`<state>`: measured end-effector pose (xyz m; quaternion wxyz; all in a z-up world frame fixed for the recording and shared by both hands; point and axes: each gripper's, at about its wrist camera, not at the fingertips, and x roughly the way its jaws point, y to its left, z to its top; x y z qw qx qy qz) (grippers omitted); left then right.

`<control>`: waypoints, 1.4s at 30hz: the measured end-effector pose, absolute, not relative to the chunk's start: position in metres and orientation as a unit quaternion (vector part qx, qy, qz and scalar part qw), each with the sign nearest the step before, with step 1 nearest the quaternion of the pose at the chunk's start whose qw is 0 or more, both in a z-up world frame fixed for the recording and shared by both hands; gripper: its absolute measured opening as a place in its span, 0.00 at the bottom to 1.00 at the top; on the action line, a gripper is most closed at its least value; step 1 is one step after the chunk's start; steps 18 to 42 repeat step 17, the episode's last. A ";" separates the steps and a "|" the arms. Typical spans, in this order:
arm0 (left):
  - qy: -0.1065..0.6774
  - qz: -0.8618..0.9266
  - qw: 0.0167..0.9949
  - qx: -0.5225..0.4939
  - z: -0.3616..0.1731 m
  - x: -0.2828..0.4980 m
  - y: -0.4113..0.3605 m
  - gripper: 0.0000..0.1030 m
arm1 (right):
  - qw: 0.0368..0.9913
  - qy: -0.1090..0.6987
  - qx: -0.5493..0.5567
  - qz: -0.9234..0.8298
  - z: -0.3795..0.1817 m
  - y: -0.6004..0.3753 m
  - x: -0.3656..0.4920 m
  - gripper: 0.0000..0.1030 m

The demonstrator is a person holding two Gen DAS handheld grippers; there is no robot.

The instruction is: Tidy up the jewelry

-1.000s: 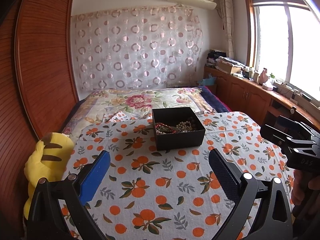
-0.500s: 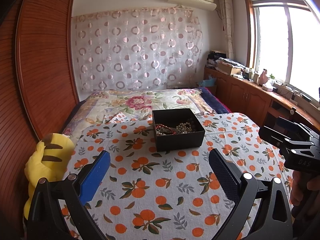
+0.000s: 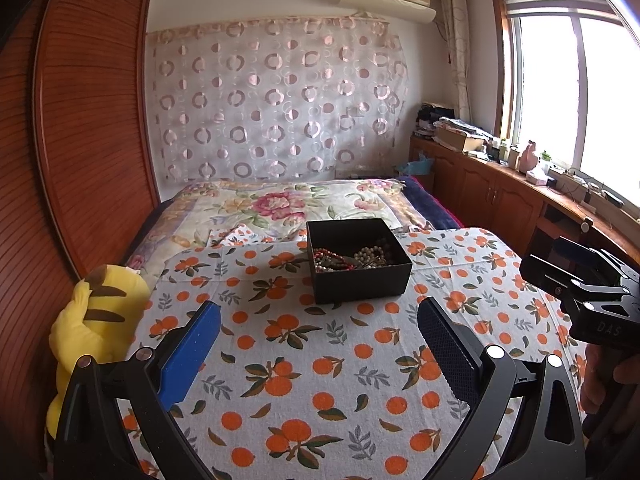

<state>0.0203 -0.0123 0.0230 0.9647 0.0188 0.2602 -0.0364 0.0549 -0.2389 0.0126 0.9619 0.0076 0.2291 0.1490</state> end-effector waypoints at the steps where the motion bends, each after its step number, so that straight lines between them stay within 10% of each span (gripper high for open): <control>1: 0.260 -0.036 0.965 0.019 0.023 0.020 -0.012 0.92 | 0.962 0.229 0.007 0.149 0.013 -0.239 0.055 0.98; 42: 0.260 -0.037 0.965 0.018 0.022 0.020 -0.010 0.92 | 0.962 0.229 0.007 0.148 0.012 -0.239 0.055 0.98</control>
